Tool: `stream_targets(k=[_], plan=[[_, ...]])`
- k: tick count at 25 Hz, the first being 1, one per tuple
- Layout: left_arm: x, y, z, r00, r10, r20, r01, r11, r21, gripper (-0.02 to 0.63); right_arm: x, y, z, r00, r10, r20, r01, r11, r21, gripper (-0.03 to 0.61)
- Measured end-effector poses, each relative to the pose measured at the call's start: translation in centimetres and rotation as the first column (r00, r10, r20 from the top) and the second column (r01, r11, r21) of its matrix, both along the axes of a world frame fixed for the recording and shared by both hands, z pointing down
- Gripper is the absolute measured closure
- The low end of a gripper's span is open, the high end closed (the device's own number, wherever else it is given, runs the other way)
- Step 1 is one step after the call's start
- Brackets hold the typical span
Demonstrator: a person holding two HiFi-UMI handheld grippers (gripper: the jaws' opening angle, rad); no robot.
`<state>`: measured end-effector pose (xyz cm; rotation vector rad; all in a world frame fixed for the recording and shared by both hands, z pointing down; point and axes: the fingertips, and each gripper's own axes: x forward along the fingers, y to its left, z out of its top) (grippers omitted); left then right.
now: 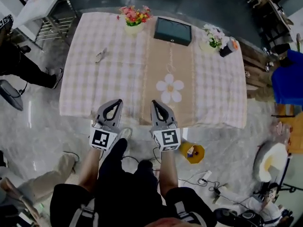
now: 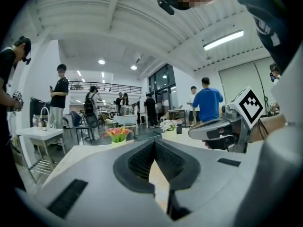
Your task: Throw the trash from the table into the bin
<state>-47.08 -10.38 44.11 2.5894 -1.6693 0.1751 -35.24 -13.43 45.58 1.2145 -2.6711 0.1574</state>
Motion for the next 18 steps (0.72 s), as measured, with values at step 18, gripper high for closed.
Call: stream_targets(k=[18], plan=[[-22.5,0.0,7.5,0.923,-0.384,-0.010,0.381,0.920,-0.090,0.611,-23.9,-8.9,8.2,0.958,-0.281,-0.052,0.277,0.958,-0.076,0.572]])
